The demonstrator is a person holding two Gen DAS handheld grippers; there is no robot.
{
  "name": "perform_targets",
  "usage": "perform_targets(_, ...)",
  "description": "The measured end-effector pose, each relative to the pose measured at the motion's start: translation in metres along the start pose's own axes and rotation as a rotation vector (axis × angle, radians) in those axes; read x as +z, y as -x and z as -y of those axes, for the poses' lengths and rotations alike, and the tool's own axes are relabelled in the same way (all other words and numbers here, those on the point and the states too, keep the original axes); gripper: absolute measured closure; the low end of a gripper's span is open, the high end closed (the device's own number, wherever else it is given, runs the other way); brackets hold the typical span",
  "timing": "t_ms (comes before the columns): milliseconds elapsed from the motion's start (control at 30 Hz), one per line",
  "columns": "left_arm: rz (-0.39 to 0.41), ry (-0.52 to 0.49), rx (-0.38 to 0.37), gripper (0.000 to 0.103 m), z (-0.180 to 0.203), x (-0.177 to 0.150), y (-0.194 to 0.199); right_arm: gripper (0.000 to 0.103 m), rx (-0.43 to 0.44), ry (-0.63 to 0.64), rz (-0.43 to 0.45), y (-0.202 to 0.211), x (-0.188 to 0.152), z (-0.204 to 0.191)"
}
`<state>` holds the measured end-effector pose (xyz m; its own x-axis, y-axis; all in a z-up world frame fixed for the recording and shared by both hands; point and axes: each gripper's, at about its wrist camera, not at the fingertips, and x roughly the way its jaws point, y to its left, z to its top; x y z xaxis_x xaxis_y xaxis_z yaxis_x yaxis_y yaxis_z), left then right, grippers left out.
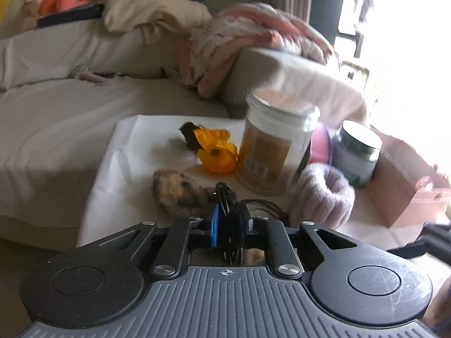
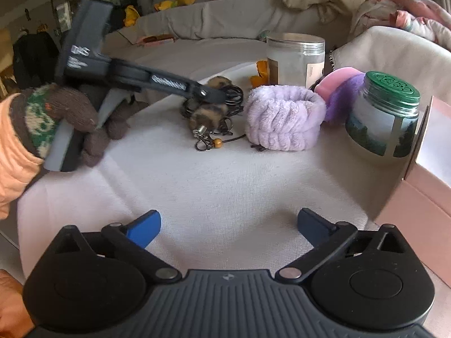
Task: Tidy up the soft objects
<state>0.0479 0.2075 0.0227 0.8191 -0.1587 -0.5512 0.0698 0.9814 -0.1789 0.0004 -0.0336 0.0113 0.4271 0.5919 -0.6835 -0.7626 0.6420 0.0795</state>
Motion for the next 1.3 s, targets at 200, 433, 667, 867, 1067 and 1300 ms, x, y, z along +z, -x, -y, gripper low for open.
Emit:
perform_targets(200,0.127,0.129,-0.029,0.087,-0.017,-0.002,0.043,0.0,-0.029,0.029,-0.006,0.0,-0.002,-0.008)
perform_targets(433,0.111,0.163,-0.078,0.086,-0.023,-0.008,0.065,0.0,-0.049,0.022,-0.006,-0.001,0.0,-0.011)
perform_targets(667,0.149,0.175,-0.067,0.087,-0.02,-0.004,0.067,0.0,-0.061,0.013,-0.003,0.0,-0.002,-0.012)
perform_targets(867,0.019,0.099,-0.036,0.086,-0.009,-0.007,0.062,0.0,-0.061,0.012,-0.002,0.0,-0.003,-0.012)
perform_targets(1067,-0.104,-0.018,-0.01,0.086,0.032,-0.023,0.052,0.0,-0.061,0.012,-0.004,0.0,-0.003,-0.012)
perform_targets(1300,-0.137,-0.089,-0.044,0.083,0.062,-0.031,0.037,0.0,-0.061,0.011,-0.004,0.0,-0.003,-0.012)
